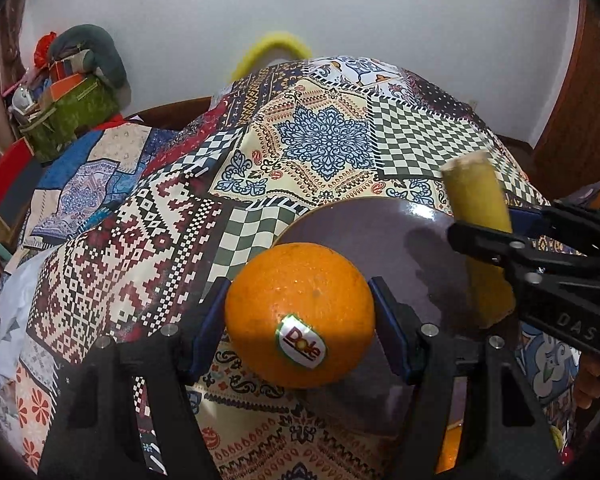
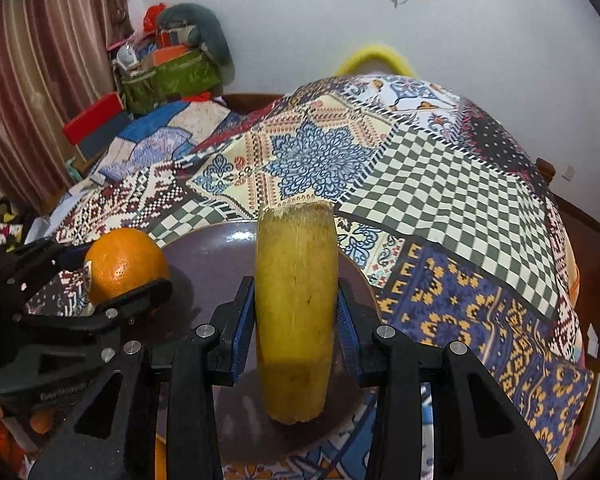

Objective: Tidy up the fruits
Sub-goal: 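Carry the yellow cylinder and Dole orange over the dark plate with both tools, then open both tools to set the orange and cylinder on the plate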

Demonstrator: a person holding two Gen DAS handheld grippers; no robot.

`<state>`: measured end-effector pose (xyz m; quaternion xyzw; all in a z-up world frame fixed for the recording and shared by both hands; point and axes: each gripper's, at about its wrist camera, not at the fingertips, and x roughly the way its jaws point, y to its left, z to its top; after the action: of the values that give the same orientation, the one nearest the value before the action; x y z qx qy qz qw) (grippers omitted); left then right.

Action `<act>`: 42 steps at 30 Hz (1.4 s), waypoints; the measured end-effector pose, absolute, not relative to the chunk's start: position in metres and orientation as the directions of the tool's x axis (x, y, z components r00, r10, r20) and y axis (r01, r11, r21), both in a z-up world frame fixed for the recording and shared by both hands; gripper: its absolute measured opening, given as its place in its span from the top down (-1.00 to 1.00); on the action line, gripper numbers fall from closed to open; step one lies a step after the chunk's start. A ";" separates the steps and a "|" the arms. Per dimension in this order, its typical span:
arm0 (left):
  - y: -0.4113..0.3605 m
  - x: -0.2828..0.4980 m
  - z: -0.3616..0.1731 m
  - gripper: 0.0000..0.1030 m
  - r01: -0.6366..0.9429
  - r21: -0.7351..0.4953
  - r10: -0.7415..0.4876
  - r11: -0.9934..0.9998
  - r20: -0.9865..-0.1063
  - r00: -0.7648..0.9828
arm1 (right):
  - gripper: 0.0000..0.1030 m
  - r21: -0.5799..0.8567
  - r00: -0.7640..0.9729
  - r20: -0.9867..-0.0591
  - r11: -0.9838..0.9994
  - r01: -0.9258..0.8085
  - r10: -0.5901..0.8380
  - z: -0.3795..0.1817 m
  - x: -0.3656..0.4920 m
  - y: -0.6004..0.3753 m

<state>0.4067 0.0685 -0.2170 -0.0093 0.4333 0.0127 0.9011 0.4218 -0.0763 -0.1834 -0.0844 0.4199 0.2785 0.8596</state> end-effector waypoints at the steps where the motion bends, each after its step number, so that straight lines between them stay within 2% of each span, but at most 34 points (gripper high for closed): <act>1: 0.068 0.408 -0.218 -0.32 -0.028 -0.010 0.010 1.000 -0.783 0.621 | 0.32 0.075 0.488 -0.780 0.832 -0.549 0.392 -0.186 0.423 -0.073; 9: 0.068 0.417 -0.224 -0.33 -0.028 -0.012 0.007 1.000 -0.798 0.603 | 0.32 0.080 0.415 -0.840 0.836 -0.542 0.349 -0.206 0.435 -0.066; 20: 0.063 0.405 -0.212 -0.33 -0.014 -0.031 -0.016 0.999 -0.781 0.624 | 0.32 0.100 0.439 -0.815 0.838 -0.536 0.378 -0.190 0.428 -0.075; 29: 0.067 0.372 -0.186 -0.33 -0.014 -0.048 -0.027 0.999 -0.750 0.661 | 0.30 0.119 0.486 -0.759 0.827 -0.550 0.432 -0.157 0.390 -0.089; 42: 0.067 0.294 -0.135 -0.33 -0.013 -0.057 -0.029 0.998 -0.683 0.730 | 0.14 0.085 0.593 -0.676 0.846 -0.527 0.437 -0.114 0.319 -0.121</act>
<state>0.2936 0.0667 -0.1347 -0.0286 0.3676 -0.0045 0.9295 0.3194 -0.1208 -0.1142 -0.0617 0.3608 0.2707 0.8904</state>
